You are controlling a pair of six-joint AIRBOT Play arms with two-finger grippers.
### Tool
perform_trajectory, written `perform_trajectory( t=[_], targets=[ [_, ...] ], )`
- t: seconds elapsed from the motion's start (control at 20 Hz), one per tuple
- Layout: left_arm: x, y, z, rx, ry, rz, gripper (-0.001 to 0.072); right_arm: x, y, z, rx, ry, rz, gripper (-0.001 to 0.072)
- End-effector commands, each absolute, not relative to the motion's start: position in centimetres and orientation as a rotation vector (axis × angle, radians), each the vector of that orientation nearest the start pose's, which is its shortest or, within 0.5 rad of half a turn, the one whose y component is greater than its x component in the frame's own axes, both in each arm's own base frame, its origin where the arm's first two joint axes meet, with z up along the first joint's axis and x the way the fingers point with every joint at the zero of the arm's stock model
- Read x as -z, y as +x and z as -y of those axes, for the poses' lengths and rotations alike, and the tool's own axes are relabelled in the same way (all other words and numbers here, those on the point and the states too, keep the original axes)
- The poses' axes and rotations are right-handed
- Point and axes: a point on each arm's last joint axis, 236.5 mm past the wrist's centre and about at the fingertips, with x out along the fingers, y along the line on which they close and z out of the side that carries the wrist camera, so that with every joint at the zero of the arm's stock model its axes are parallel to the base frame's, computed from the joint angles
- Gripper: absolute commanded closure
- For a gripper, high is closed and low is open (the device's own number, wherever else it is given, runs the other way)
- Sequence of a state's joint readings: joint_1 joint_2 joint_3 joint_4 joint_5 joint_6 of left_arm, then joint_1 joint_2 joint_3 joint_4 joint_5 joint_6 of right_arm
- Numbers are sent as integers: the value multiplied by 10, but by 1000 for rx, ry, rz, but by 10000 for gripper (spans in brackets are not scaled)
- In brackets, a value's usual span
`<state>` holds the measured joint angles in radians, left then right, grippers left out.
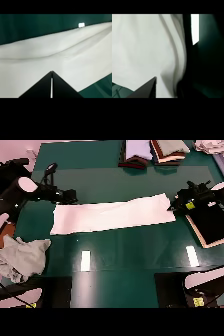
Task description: Fold the shirts.
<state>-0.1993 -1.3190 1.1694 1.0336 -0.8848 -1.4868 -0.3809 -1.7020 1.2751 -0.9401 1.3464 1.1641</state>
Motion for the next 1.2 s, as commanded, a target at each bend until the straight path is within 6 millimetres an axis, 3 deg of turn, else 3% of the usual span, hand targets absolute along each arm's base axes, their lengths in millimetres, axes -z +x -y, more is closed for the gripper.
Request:
perform_trajectory(
  t=[0.0,0.05,0.1,0.2,0.35,0.5,0.65,0.85,1.15],
  targets=[
    [-57,418,224,480,-344,-985,684,78,404,-17,-447,571,-1439,541],
    [-57,419,234,492,-338,-966,684,72,408,-23,-471,536,-1423,649],
    [-54,421,243,500,-338,-960,684,61,414,-27,-483,507,-1397,696],
    [-36,419,264,520,-343,-1006,684,22,431,-33,-511,467,-1307,697],
    [-3,421,303,570,-302,-1084,684,-71,449,-56,-592,451,-1119,697],
    [32,421,345,619,-257,-1150,684,-147,449,-95,-667,394,-975,697],
    [60,416,372,663,-218,-1229,684,-197,438,-138,-746,322,-898,697],
    [68,420,377,669,-204,-1240,684,-228,420,-191,-857,258,-866,697],
    [60,418,370,683,-163,-1265,684,-242,407,-239,-939,231,-824,697]
  ],
)
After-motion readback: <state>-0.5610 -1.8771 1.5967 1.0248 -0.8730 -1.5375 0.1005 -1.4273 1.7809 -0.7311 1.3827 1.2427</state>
